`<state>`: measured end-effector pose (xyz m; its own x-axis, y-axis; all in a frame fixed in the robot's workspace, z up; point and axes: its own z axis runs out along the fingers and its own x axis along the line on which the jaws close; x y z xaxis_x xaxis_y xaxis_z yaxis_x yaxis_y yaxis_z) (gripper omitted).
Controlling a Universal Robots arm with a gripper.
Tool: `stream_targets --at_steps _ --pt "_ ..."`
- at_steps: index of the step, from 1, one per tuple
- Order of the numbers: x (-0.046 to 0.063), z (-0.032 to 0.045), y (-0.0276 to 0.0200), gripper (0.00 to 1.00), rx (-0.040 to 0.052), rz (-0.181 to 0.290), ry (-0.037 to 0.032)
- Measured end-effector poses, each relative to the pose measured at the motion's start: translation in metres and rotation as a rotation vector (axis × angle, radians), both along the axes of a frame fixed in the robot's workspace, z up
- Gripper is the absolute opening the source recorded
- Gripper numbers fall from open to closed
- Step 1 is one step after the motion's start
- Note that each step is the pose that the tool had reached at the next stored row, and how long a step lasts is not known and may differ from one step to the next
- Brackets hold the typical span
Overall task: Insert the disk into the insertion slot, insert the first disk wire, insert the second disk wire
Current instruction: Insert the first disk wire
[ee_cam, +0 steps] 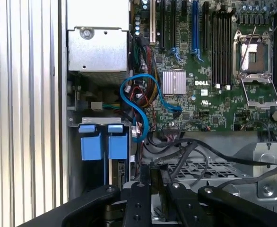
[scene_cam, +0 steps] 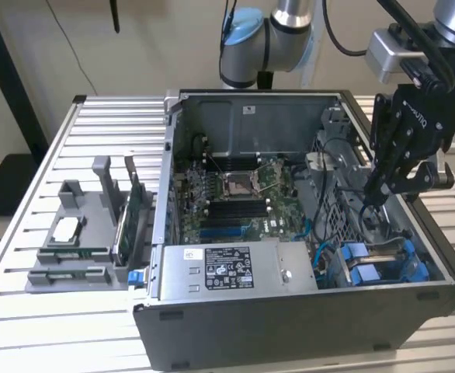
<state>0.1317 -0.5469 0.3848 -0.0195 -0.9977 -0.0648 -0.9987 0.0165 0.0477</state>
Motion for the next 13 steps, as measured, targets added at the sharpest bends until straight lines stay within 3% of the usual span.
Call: stream_targets --at_steps 5,13 --pt "0.003 -0.0015 -0.003 0.19 -0.025 0.0 0.0" --pt "0.009 -0.0038 -0.0127 0.19 -0.0594 0.0 0.0"
